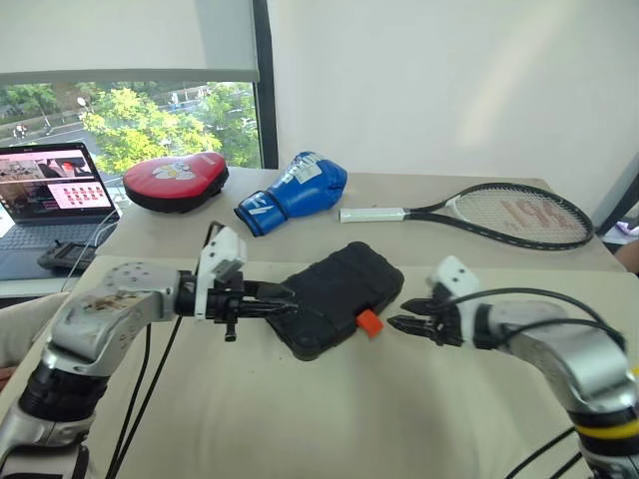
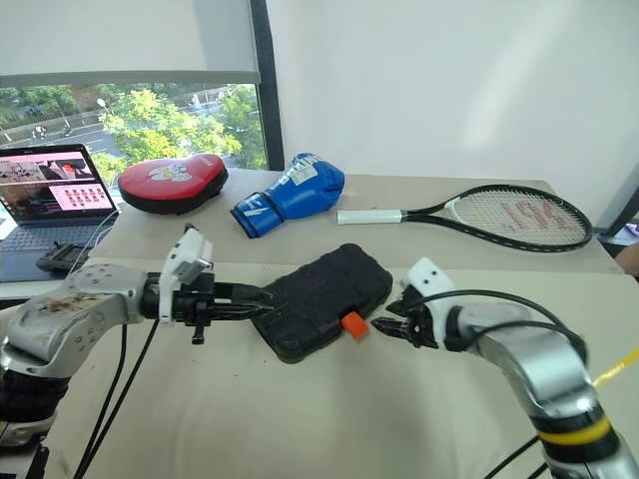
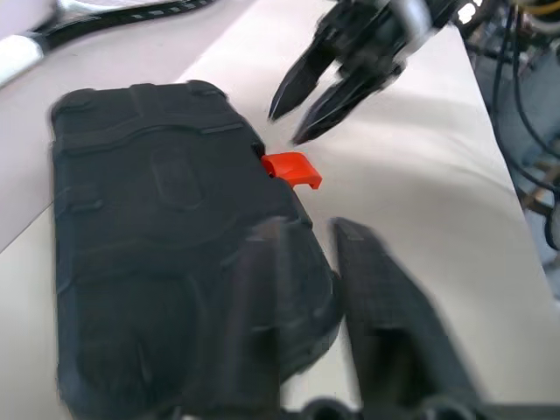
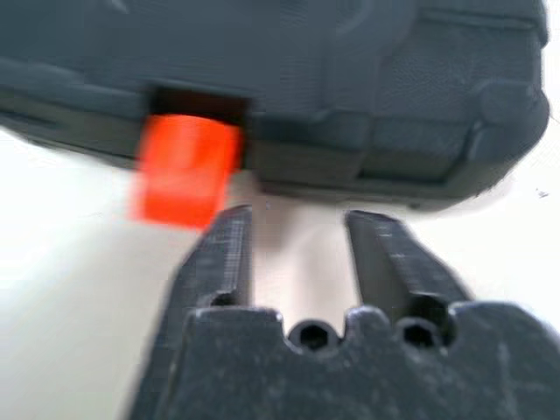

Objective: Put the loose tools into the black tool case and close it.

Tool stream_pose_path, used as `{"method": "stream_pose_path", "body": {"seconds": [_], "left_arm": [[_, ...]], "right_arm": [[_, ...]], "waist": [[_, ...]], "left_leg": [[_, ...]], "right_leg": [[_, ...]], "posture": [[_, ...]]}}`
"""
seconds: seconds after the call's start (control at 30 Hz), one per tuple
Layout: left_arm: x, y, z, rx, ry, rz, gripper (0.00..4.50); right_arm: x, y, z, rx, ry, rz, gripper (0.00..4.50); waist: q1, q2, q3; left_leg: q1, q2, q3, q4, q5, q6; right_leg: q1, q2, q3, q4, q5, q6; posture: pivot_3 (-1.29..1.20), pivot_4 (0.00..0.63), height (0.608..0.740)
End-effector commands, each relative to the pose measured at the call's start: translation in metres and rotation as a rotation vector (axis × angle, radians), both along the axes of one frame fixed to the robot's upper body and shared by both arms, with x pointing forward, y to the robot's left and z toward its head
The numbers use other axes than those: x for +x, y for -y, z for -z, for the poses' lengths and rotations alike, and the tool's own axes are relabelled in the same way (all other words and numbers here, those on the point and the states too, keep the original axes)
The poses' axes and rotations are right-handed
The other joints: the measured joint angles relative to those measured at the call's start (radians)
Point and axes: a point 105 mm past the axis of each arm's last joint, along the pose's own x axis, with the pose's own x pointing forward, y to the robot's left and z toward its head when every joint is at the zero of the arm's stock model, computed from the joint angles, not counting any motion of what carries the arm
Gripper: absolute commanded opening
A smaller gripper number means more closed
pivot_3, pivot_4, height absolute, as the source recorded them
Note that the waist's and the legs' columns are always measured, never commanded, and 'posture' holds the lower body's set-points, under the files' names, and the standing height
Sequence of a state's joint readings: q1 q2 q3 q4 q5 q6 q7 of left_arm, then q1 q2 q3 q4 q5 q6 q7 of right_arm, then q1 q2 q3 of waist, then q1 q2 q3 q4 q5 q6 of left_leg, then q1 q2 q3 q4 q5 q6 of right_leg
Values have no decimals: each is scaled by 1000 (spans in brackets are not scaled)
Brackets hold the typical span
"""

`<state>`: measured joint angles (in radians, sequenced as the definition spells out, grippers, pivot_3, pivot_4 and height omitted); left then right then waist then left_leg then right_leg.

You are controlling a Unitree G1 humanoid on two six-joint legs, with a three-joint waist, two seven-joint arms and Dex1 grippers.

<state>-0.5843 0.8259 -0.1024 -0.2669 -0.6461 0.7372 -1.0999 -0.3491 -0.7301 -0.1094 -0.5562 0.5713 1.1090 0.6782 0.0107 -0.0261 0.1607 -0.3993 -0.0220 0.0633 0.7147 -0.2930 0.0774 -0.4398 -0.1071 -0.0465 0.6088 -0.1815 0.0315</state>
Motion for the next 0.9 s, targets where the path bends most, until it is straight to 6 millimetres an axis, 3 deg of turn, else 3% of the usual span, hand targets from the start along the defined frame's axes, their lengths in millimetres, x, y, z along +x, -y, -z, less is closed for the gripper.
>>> {"method": "stream_pose_path", "body": {"seconds": [0.03,0.07,0.17,0.43,0.57,0.67,0.87,0.9], "left_arm": [[0,18,0,36,15,35,2987],[0,23,5,62,2,53,3386],[3,27,19,122,-10,66,3386],[7,20,38,191,-26,58,3386],[8,19,38,187,-24,46,3386],[10,18,39,192,-17,35,3412],[11,18,40,191,-11,18,3412],[11,18,40,191,-11,17,3412]], "right_arm": [[-15,-14,-11,78,25,-12,3923],[-13,-18,-3,64,12,8,3991],[-7,-27,13,47,-24,51,3991],[10,-36,20,40,-38,105,3991],[15,-40,18,39,-35,105,3991],[16,-42,18,30,-36,92,3285],[19,-44,17,20,-39,72,1287],[19,-44,18,18,-41,68,1179]], "waist": [[-3,0,0],[-3,0,0],[-2,0,0],[-1,1,1],[-1,1,1],[0,1,1],[-1,1,1],[-2,1,1]], "left_leg": [[1,0,0,0,0,0],[1,0,0,0,0,0],[4,-1,0,0,0,-1],[6,-1,1,0,1,-2],[5,-1,1,0,1,-2],[5,-1,1,0,1,-2],[5,-1,1,0,1,-1],[5,-1,1,0,1,-1]], "right_leg": [[0,0,1,0,0,0],[0,0,1,1,0,0],[1,0,2,1,0,0],[1,0,4,3,1,-1],[0,0,4,3,0,-1],[0,0,4,2,0,-1],[1,0,4,2,0,-1],[1,0,4,2,0,-1]], "posture": [[0,150,740],[0,150,740],[0,150,740],[0,150,740],[0,150,740],[0,150,740],[0,150,740],[0,150,740]]}}
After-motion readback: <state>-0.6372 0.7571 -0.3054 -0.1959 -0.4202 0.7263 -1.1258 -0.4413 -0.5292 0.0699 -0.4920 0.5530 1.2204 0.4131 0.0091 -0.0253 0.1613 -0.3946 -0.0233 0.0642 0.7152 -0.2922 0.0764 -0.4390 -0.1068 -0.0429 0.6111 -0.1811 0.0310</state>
